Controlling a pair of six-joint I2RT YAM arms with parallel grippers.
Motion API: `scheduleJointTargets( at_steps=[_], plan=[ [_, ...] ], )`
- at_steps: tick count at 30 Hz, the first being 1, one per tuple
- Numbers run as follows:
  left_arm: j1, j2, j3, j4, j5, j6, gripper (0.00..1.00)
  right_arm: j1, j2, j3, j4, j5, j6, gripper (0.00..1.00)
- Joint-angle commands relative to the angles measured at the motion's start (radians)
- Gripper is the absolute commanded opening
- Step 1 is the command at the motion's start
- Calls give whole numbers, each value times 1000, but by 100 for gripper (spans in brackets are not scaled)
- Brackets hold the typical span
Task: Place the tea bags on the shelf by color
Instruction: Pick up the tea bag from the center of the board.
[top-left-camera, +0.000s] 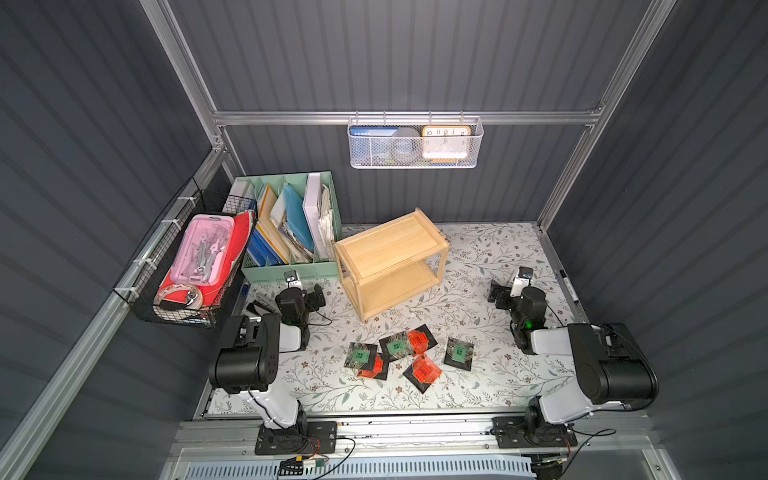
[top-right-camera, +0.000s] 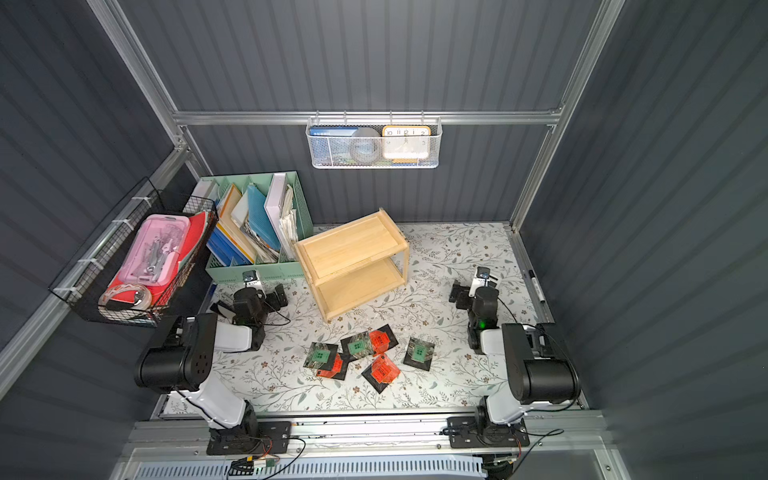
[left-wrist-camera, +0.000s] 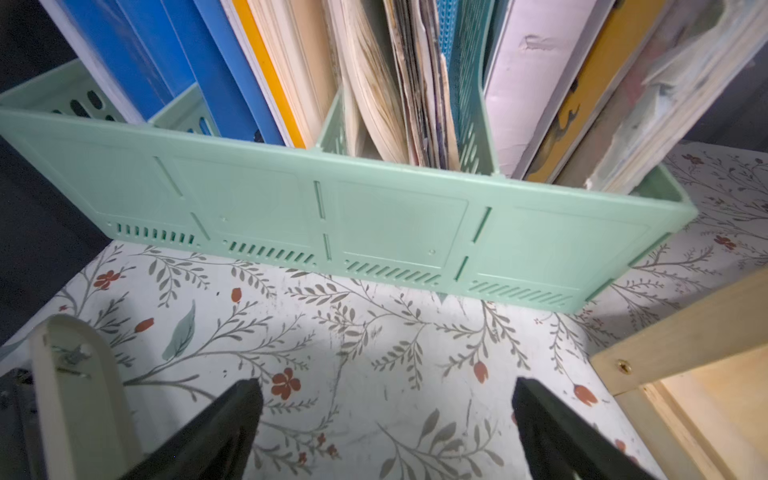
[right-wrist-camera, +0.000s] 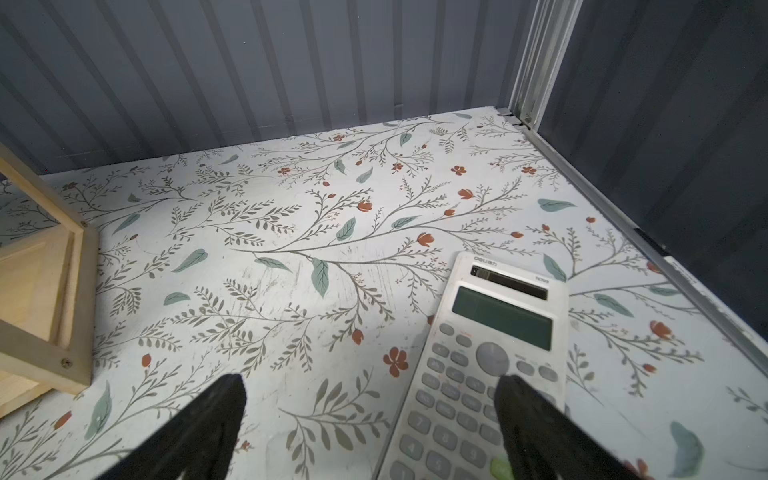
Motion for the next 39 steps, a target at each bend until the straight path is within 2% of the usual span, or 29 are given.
scheduleJointTargets(
  at_steps=[1,39],
  plan=[
    [5,9,9,2,7,-7,100,2,10,-7,18,2,4,99],
    [5,8,14,-4,17,-6,100,2,9,-7,20,-24,-5,99]
  ],
)
